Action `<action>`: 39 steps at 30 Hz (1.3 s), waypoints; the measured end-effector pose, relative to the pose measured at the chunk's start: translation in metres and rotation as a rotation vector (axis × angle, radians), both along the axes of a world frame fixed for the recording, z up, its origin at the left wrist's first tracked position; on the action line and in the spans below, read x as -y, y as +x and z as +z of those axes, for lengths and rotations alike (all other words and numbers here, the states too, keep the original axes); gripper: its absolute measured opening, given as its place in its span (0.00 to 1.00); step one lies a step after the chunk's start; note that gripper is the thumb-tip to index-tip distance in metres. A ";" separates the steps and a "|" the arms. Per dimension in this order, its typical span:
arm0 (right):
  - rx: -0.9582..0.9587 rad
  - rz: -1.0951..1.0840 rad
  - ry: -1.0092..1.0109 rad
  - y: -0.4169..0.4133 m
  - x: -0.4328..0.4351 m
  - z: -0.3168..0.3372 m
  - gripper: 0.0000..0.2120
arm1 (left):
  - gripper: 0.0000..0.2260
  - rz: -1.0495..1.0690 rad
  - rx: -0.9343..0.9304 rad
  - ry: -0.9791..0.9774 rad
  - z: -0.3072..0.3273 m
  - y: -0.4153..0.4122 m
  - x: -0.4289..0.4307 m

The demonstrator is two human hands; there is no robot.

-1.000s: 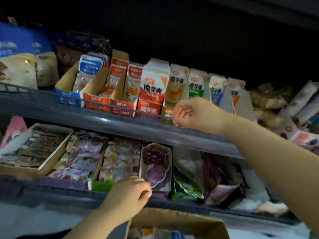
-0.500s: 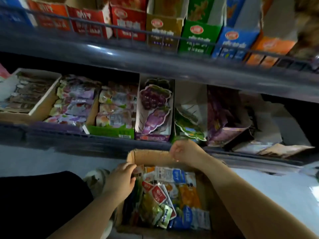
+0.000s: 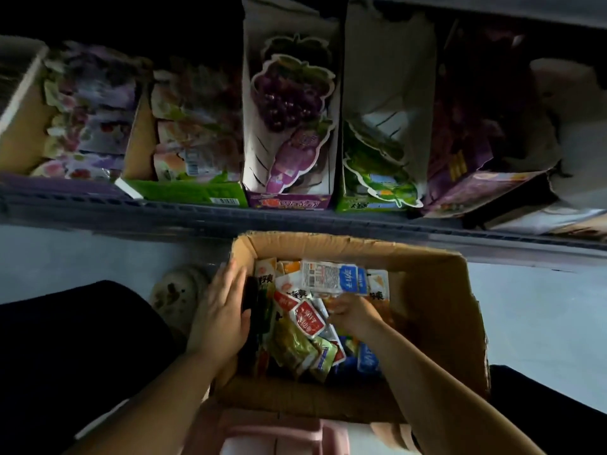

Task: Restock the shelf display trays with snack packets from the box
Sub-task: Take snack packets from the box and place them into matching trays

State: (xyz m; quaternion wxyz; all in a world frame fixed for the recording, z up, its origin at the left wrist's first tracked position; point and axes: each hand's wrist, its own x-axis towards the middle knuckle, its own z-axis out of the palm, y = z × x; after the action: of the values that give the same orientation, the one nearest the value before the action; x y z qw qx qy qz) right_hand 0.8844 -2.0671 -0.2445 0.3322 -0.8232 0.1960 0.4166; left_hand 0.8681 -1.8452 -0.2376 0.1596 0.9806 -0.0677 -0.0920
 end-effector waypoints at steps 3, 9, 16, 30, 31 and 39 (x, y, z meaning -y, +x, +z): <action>-0.013 -0.061 0.053 -0.010 -0.010 -0.014 0.27 | 0.31 -0.046 0.104 0.031 -0.006 0.001 -0.001; -0.092 -0.224 0.108 -0.024 -0.026 -0.033 0.40 | 0.26 -0.037 0.174 0.008 -0.018 -0.001 0.000; -0.115 -0.277 0.109 -0.022 -0.043 -0.041 0.39 | 0.26 -0.031 0.154 0.017 -0.016 0.001 0.000; -0.159 -0.153 0.040 -0.010 -0.038 -0.043 0.19 | 0.37 -0.066 0.043 0.100 -0.008 0.003 -0.002; -0.148 -0.159 0.039 -0.011 -0.035 -0.040 0.19 | 0.36 -0.069 0.030 0.100 -0.007 0.003 -0.002; 0.017 -0.082 -0.047 -0.010 -0.024 -0.008 0.20 | 0.29 -0.011 -0.178 0.040 0.014 0.004 0.004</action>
State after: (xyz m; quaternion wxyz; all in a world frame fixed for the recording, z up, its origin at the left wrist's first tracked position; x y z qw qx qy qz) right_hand 0.8741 -2.0428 -0.2525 0.3314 -0.8255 0.2365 0.3909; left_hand 0.8720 -1.8497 -0.2232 0.1449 0.9711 -0.0570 -0.1810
